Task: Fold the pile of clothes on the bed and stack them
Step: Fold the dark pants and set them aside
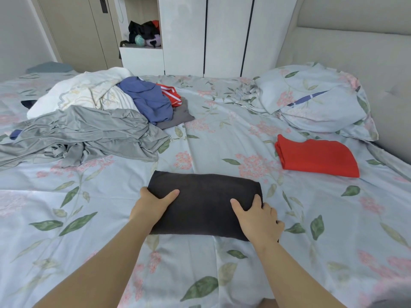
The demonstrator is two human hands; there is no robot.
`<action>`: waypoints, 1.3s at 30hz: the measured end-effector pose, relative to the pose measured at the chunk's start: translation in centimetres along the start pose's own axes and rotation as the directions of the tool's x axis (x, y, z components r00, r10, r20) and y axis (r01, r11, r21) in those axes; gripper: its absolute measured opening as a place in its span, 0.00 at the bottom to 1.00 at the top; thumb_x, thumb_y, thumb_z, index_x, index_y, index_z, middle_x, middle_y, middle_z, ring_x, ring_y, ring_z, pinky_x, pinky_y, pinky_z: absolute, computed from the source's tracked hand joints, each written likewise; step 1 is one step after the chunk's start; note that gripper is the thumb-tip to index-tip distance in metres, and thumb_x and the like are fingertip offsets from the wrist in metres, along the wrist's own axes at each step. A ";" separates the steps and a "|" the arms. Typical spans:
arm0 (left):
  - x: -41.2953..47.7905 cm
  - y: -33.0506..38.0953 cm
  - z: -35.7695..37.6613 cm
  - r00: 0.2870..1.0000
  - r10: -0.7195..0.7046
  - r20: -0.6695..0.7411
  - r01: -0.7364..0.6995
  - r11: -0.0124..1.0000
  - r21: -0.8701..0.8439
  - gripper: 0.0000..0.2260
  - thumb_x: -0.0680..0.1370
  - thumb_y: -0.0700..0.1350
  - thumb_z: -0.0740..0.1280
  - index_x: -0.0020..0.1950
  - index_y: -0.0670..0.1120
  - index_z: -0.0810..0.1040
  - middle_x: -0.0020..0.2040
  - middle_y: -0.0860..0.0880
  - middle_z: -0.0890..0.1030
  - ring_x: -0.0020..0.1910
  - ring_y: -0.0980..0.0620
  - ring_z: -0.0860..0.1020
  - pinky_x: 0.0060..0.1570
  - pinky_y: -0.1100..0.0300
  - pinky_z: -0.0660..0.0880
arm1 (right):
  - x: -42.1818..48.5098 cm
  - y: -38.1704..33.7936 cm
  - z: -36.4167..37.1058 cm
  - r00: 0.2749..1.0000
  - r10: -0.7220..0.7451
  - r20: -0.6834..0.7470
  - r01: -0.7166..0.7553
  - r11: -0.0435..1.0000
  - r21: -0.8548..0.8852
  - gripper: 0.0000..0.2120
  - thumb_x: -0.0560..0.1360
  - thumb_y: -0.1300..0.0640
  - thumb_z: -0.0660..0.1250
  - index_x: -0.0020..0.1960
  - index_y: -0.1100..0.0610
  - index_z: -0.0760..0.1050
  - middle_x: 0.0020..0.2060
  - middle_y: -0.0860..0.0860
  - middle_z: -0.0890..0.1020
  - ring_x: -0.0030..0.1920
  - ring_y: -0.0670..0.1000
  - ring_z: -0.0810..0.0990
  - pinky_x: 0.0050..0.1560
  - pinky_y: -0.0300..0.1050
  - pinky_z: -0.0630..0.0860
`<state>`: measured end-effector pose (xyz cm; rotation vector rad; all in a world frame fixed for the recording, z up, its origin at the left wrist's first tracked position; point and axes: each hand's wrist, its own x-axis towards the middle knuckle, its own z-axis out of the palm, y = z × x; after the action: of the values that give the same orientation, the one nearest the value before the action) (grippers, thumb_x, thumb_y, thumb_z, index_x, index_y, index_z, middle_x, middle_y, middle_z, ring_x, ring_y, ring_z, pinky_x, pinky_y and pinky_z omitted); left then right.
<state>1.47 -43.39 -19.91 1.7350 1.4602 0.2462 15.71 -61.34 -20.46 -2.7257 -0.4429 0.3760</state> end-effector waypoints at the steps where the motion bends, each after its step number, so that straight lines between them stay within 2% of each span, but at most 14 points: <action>1: 0.1 0.1 -0.3 0.998 -0.039 0.040 0.042 0.997 -0.069 0.37 0.68 0.66 0.70 0.66 0.43 0.65 0.58 0.45 0.75 0.56 0.41 0.75 0.55 0.48 0.74 | -0.1 -0.1 -0.1 1.000 0.000 -0.004 0.000 1.000 0.009 0.39 0.74 0.30 0.49 0.77 0.52 0.51 0.71 0.55 0.65 0.71 0.56 0.61 0.68 0.56 0.59; 3: 0.4 0.2 -1.0 0.987 -0.081 0.142 0.110 0.970 -0.215 0.34 0.66 0.63 0.73 0.62 0.42 0.71 0.55 0.46 0.78 0.52 0.43 0.77 0.51 0.49 0.76 | 0.0 -0.2 -0.1 1.000 -0.004 0.002 0.004 0.997 0.080 0.39 0.74 0.30 0.53 0.76 0.53 0.54 0.68 0.55 0.69 0.68 0.58 0.65 0.66 0.54 0.64; 6: 0.4 0.3 -2.0 0.953 -0.082 0.293 0.188 0.916 -0.354 0.26 0.67 0.56 0.76 0.57 0.41 0.77 0.49 0.44 0.82 0.47 0.43 0.81 0.41 0.55 0.77 | 0.4 0.2 -0.7 0.997 -0.031 0.066 0.004 0.928 0.373 0.38 0.71 0.34 0.63 0.74 0.53 0.58 0.64 0.52 0.74 0.62 0.56 0.73 0.60 0.51 0.72; 9: 0.1 0.6 -2.6 0.930 -0.059 0.363 0.220 0.881 -0.420 0.24 0.67 0.53 0.76 0.57 0.41 0.78 0.48 0.43 0.84 0.47 0.41 0.82 0.43 0.52 0.79 | 0.9 0.6 -1.4 0.988 -0.081 0.131 -0.006 0.828 0.560 0.34 0.70 0.40 0.69 0.70 0.52 0.64 0.58 0.47 0.75 0.57 0.52 0.76 0.54 0.46 0.74; 11: -0.3 1.6 -2.6 0.931 -0.025 0.364 0.199 0.870 -0.451 0.22 0.69 0.52 0.75 0.57 0.42 0.78 0.48 0.43 0.84 0.46 0.41 0.82 0.40 0.53 0.78 | 1.5 1.1 -2.0 0.984 -0.099 0.149 -0.020 0.765 0.644 0.30 0.69 0.42 0.71 0.67 0.52 0.68 0.55 0.45 0.76 0.54 0.49 0.77 0.53 0.45 0.75; 13: -0.8 3.4 -2.2 0.928 0.007 0.372 0.182 0.863 -0.471 0.20 0.69 0.52 0.74 0.56 0.44 0.78 0.47 0.43 0.84 0.44 0.41 0.82 0.37 0.52 0.78 | 2.6 2.0 -2.8 0.984 -0.103 0.147 -0.028 0.720 0.694 0.28 0.68 0.44 0.73 0.64 0.52 0.71 0.54 0.47 0.79 0.52 0.50 0.79 0.54 0.49 0.77; 17: -1.8 8.6 0.3 0.915 0.093 0.393 0.138 0.842 -0.521 0.20 0.68 0.53 0.75 0.55 0.46 0.78 0.47 0.44 0.84 0.43 0.41 0.83 0.35 0.51 0.79 | 5.9 4.5 -7.2 0.996 -0.080 0.043 0.025 0.699 0.715 0.24 0.66 0.45 0.75 0.59 0.52 0.75 0.51 0.49 0.82 0.49 0.51 0.81 0.55 0.53 0.78; 22: -3.3 15.1 6.4 0.896 0.136 0.423 0.150 0.803 -0.576 0.22 0.68 0.55 0.76 0.57 0.46 0.78 0.48 0.45 0.84 0.43 0.43 0.83 0.35 0.52 0.79 | 10.2 9.0 -13.5 0.991 -0.050 -0.120 0.118 0.736 0.666 0.24 0.68 0.48 0.75 0.60 0.54 0.75 0.52 0.49 0.81 0.50 0.52 0.80 0.54 0.51 0.77; 25: -4.2 17.8 10.7 0.873 0.139 0.468 0.196 0.778 -0.597 0.22 0.68 0.57 0.74 0.57 0.47 0.77 0.47 0.47 0.84 0.43 0.44 0.83 0.36 0.52 0.80 | 12.4 12.2 -16.4 0.979 -0.030 -0.200 0.144 0.796 0.588 0.25 0.68 0.47 0.75 0.62 0.52 0.74 0.53 0.47 0.79 0.53 0.51 0.78 0.54 0.48 0.75; 29: -5.3 19.6 17.1 0.824 0.118 0.554 0.288 0.756 -0.588 0.23 0.71 0.59 0.72 0.60 0.47 0.75 0.51 0.47 0.82 0.47 0.44 0.81 0.40 0.53 0.79 | 14.9 17.2 -18.2 0.973 0.020 -0.229 0.095 0.873 0.478 0.26 0.68 0.46 0.74 0.64 0.50 0.72 0.55 0.47 0.77 0.54 0.51 0.76 0.54 0.46 0.71; 32: -5.8 20.1 21.5 0.820 0.094 0.565 0.290 0.783 -0.551 0.24 0.73 0.58 0.70 0.63 0.45 0.74 0.51 0.47 0.81 0.46 0.45 0.80 0.38 0.55 0.78 | 16.1 20.9 -17.7 0.954 0.107 -0.280 0.024 0.903 0.429 0.24 0.69 0.46 0.72 0.63 0.48 0.72 0.56 0.48 0.78 0.56 0.52 0.75 0.55 0.48 0.71; 36: -5.9 20.2 25.0 0.894 0.093 0.438 0.183 0.816 -0.548 0.22 0.75 0.58 0.67 0.63 0.47 0.70 0.53 0.48 0.78 0.48 0.45 0.79 0.37 0.55 0.76 | 17.2 23.3 -16.1 0.927 0.152 -0.343 -0.018 0.931 0.363 0.21 0.73 0.45 0.67 0.64 0.46 0.70 0.57 0.48 0.79 0.58 0.55 0.75 0.54 0.50 0.70; 38: -5.7 19.9 25.9 0.938 0.143 0.317 0.042 0.858 -0.513 0.26 0.76 0.57 0.65 0.70 0.50 0.62 0.60 0.49 0.76 0.51 0.45 0.77 0.42 0.52 0.76 | 17.8 23.5 -15.1 0.943 0.177 -0.283 -0.131 0.976 0.172 0.23 0.75 0.42 0.61 0.68 0.46 0.67 0.61 0.50 0.77 0.62 0.57 0.71 0.60 0.53 0.65; 39: -5.7 19.5 26.2 0.946 0.206 0.251 -0.084 0.902 -0.422 0.29 0.77 0.56 0.63 0.74 0.53 0.55 0.65 0.49 0.72 0.55 0.44 0.76 0.46 0.51 0.76 | 18.0 23.4 -14.8 0.940 0.204 -0.272 -0.192 0.979 0.069 0.25 0.76 0.41 0.58 0.70 0.47 0.65 0.65 0.52 0.73 0.65 0.59 0.67 0.63 0.55 0.62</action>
<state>30.15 -60.05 -21.05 1.4653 0.9818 0.3342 42.76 -80.24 -19.62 -2.7323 -0.0829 0.0470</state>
